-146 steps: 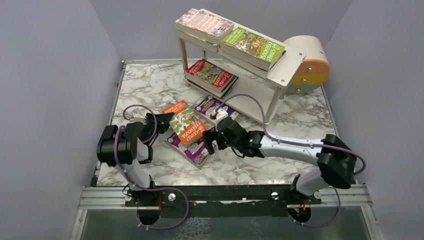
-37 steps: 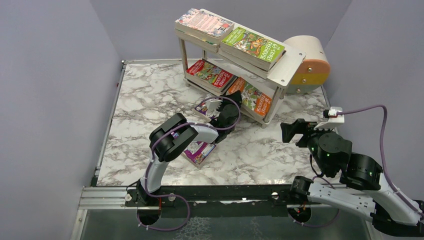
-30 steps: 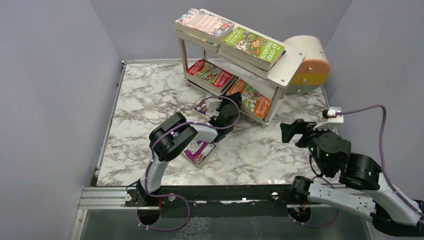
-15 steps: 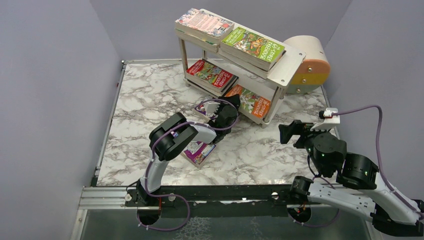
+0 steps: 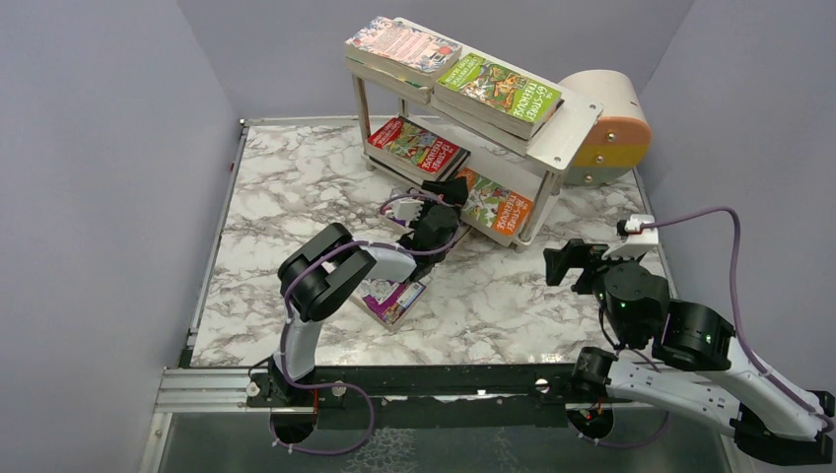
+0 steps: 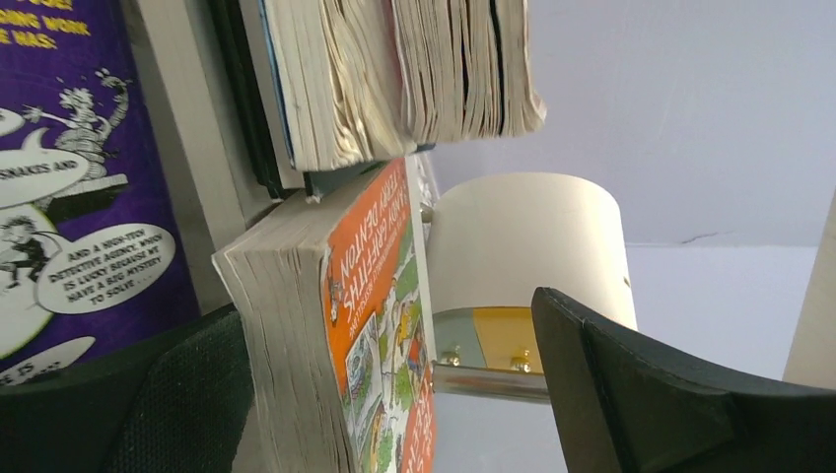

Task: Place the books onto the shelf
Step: Place the book on the shelf, then adjust the book on the shelf.

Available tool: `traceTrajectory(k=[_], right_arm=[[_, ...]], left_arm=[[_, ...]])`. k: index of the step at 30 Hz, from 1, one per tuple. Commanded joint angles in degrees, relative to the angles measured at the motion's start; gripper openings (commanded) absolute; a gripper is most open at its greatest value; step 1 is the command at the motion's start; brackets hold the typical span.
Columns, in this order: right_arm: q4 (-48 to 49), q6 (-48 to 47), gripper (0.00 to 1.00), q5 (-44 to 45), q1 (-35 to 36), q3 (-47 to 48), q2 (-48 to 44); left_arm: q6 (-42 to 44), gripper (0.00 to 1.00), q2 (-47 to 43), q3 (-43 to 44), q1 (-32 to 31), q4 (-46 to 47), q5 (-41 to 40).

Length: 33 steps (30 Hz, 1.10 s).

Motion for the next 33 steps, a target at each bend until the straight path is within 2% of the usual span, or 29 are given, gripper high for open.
traceTrajectory(k=[1, 12, 24, 33], right_arm=[[2.63, 0.9, 0.98, -0.49, -0.23, -1.12, 1.27], [6.21, 0.55, 0.98, -1.85, -0.16, -2.58, 4.64], [8.32, 0.02, 0.98, -3.05, -0.15, -3.54, 6.15], [7.83, 1.3, 0.98, -3.44, -0.19, -4.61, 6.23]], left_arm=[[-1.12, 0.99, -4.26, -2.17, 1.76, -12.01, 2.12], [-1.36, 0.99, -11.06, -6.76, 3.91, -19.58, 5.46], [-1.93, 0.99, -15.64, -8.6, 7.63, -19.5, 26.89], [-0.91, 0.99, -13.31, -4.46, 7.44, -19.04, 36.08]])
